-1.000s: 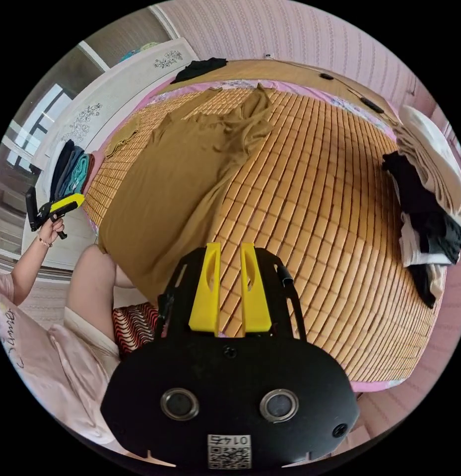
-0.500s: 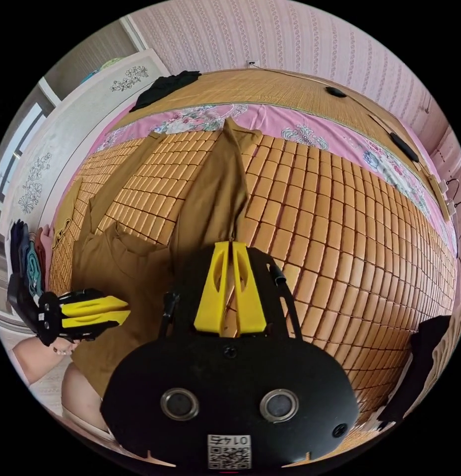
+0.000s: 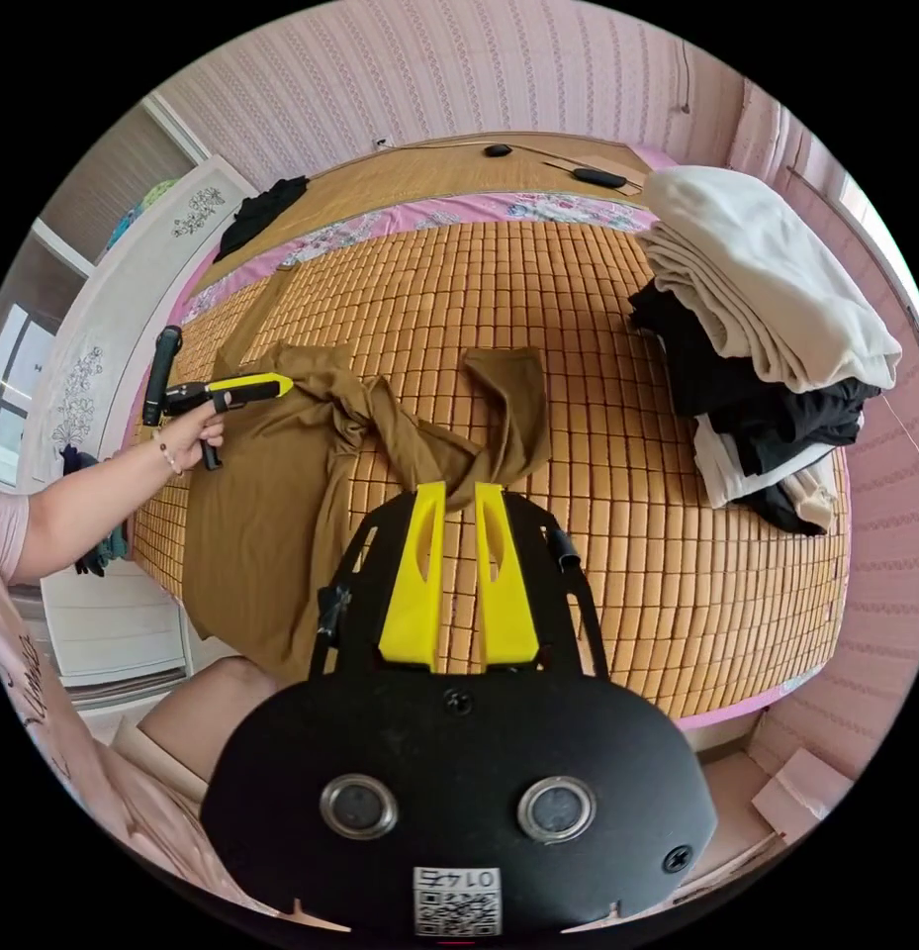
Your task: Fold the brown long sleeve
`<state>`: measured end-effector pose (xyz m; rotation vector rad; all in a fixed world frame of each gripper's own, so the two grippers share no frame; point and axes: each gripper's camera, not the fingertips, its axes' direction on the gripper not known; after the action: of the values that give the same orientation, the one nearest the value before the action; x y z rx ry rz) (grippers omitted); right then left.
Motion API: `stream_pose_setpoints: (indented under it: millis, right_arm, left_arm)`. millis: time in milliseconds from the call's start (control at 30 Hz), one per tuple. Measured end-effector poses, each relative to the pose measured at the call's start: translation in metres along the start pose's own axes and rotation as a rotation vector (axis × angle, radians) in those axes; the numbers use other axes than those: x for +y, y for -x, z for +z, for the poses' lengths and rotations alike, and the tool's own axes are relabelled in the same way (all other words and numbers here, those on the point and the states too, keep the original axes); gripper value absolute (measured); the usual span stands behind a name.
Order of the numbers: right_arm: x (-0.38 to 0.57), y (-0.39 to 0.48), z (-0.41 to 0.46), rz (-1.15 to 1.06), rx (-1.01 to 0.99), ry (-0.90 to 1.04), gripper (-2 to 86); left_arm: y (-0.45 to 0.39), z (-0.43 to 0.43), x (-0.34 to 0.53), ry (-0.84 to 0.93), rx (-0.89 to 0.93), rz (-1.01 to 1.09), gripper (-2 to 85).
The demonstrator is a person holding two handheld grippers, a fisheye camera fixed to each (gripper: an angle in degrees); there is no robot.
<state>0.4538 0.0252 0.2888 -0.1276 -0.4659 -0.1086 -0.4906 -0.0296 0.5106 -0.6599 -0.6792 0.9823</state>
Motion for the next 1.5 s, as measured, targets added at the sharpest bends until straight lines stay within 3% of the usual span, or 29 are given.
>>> stream_pose_setpoints:
  millis: [133,267,400,600,767,900,1233,1333,1433,1500]
  right_arm:
    - [-0.019,-0.026,0.009,0.035,0.058,0.01,8.4]
    - [-0.056,-0.042,0.045,0.106,-0.009,0.019,9.8]
    - [-0.065,-0.049,0.074,0.182,-0.01,0.105,3.0]
    - [-0.001,-0.084,-0.016,0.361,-0.08,-0.02,1.0]
    - [0.036,-0.107,-0.115,0.517,-0.08,-0.069,1.5]
    - [0.014,-0.143,-0.118,0.534,0.006,-0.12,3.3]
    - [0.028,-0.208,-0.078,0.669,0.095,-0.008,11.3]
    - [0.037,-0.211,-0.062,0.674,0.069,0.059,10.1]
    - [0.035,-0.201,-0.062,0.614,0.14,0.075,1.3]
    - [0.034,-0.197,-0.063,0.582,0.123,0.1,0.4]
  left_arm:
    - [-0.025,0.004,-0.038,0.005,-0.011,0.055,2.8]
    - [-0.038,0.036,-0.078,0.065,-0.03,0.07,5.7]
    - [-0.045,0.065,-0.091,0.152,-0.067,0.105,5.6]
    - [-0.039,0.06,-0.091,0.124,-0.002,0.05,-0.2]
    - [-0.04,0.014,-0.098,-0.102,-0.013,0.051,-0.8]
    - [-0.029,0.014,-0.115,-0.16,-0.04,-0.003,-0.8]
    - [-0.014,0.069,-0.144,0.019,-0.158,-0.114,2.3]
    - [-0.02,0.05,-0.145,-0.046,-0.151,-0.16,4.1]
    - [-0.053,0.033,-0.145,-0.081,-0.09,-0.043,3.9]
    - [-0.084,0.033,-0.142,-0.059,-0.02,0.058,3.8]
